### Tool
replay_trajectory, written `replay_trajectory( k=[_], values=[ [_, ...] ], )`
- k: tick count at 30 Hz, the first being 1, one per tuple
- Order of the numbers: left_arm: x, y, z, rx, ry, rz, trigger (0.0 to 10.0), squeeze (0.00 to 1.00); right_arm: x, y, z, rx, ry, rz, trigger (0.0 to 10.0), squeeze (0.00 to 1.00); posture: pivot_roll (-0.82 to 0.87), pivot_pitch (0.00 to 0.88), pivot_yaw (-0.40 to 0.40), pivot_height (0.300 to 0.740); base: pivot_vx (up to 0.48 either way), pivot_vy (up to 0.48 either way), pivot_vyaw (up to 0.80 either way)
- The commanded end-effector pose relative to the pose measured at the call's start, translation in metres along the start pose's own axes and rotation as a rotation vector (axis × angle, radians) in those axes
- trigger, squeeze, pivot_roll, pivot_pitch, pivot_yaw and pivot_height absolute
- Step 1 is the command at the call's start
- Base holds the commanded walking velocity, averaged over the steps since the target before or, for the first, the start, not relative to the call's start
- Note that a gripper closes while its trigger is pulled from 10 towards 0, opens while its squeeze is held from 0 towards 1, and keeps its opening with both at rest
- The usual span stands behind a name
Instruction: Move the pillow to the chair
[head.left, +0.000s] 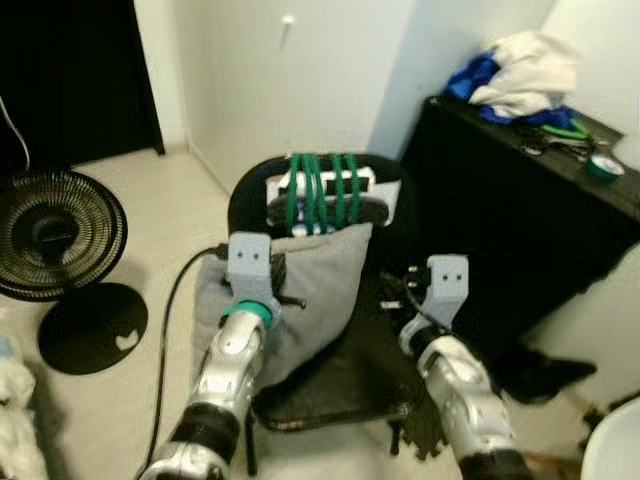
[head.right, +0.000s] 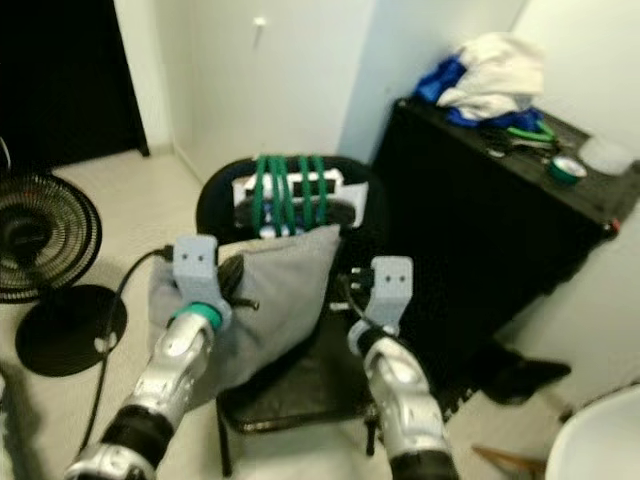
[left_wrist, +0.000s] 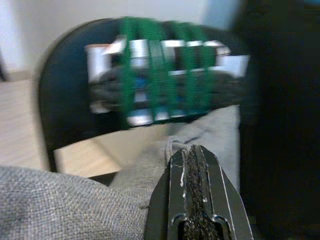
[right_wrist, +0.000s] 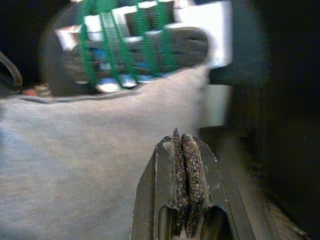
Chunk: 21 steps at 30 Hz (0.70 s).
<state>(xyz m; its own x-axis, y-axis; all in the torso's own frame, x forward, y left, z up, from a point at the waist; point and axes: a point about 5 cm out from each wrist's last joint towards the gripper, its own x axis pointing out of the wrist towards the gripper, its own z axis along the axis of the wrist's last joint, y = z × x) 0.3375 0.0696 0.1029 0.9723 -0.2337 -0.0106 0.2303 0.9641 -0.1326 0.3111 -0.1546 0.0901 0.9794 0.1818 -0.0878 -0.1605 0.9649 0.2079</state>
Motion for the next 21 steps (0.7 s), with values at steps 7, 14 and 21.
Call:
replay_trajectory(
  k=[7,14,21],
  values=[
    [0.0018,0.0016,0.0112,0.048,-0.06,0.006,10.0,0.0,-0.0019,0.0012,-0.0034,0.006,0.008,-0.002,10.0,0.0,-0.05,0.0,-0.064,0.74,0.0,0.0,0.0],
    [0.0002,0.0019,0.01,0.059,-0.058,0.002,10.0,0.0,-0.0024,0.0013,-0.0038,0.008,0.009,-0.003,10.0,0.0,-0.05,0.0,-0.061,0.74,0.0,0.0,0.0],
    [0.0015,0.0004,0.0108,0.056,-0.057,-0.002,10.0,0.0,-0.0026,0.0005,-0.0035,0.01,0.011,-0.002,10.0,0.0,-0.06,0.0,-0.062,0.74,0.0,0.0,0.0]
  ],
)
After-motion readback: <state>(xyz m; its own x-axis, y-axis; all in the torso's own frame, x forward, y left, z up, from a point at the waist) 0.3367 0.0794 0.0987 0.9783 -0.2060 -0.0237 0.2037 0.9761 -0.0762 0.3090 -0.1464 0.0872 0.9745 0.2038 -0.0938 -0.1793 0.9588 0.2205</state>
